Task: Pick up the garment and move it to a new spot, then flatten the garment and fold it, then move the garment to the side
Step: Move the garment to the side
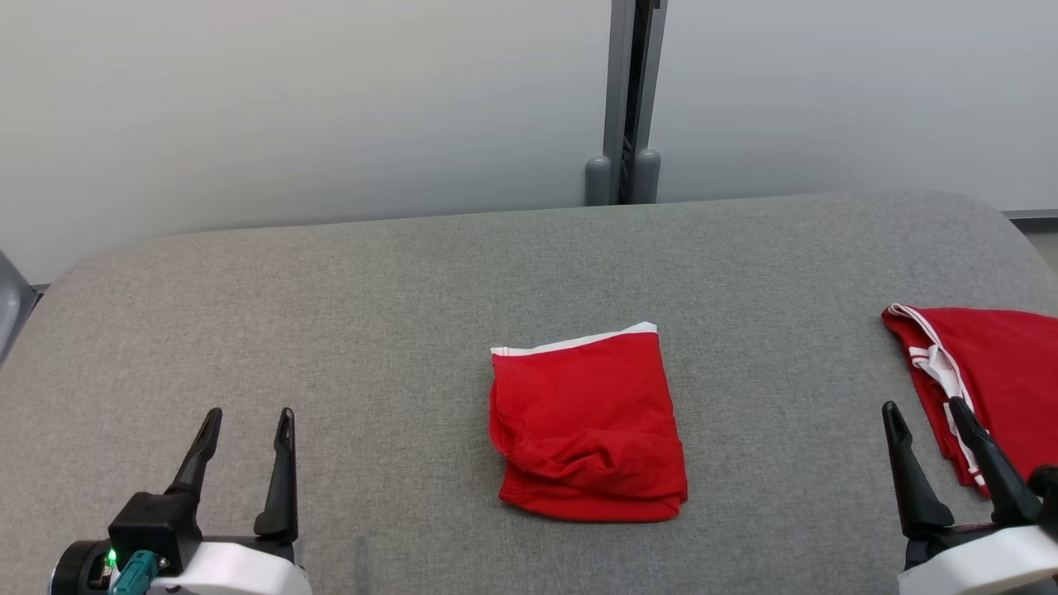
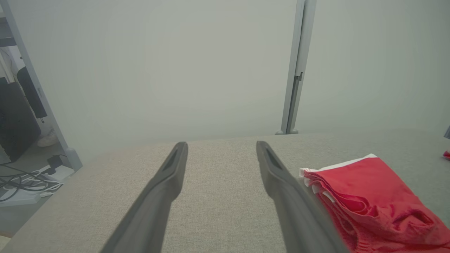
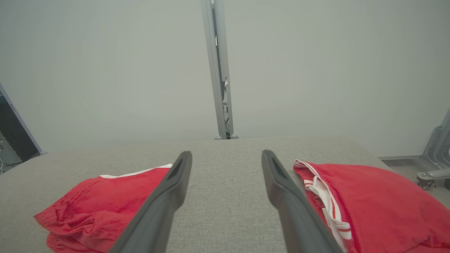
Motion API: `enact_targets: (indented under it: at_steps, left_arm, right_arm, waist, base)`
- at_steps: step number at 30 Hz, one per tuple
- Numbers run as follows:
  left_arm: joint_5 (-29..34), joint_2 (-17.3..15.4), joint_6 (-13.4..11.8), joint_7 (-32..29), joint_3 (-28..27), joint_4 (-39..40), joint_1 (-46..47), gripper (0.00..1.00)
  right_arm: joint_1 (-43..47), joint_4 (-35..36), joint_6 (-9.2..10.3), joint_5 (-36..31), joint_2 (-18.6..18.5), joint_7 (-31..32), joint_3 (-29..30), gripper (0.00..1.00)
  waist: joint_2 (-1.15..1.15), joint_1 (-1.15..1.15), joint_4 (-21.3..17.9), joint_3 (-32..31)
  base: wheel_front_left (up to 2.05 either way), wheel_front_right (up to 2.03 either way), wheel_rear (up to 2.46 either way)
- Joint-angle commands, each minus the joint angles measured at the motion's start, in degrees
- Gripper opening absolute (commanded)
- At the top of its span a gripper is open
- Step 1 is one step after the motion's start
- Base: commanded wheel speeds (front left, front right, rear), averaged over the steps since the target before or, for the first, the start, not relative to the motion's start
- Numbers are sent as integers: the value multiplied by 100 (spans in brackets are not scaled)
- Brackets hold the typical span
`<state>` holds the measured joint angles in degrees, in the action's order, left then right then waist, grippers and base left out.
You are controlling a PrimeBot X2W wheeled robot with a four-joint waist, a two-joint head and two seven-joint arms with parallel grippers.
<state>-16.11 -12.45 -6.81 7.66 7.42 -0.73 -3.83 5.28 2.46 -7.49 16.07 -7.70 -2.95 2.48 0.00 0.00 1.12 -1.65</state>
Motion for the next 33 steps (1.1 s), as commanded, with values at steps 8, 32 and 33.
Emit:
enact_targets:
  at_steps: [8,32,33]
  left_arm:
    - [11,-20,9,6,106,98,244,100]
    - [-57,401,265,589,480,-654,1432,100]
    - [-59,401,268,601,479,-677,1438,100]
  right_arm:
    - [-299,-78,0,-120,-181,174,-85,100]
    - [-1515,-2867,0,365,-30,359,-1728,100]
    - [-1472,-2905,0,404,-15,398,-1748,100]
  waist:
    - [0,0,245,210]
    - [0,0,1174,1402]
    - [0,0,1158,1403]
  base:
    - [0,0,0]
    - [0,0,0]
    - [0,0,0]
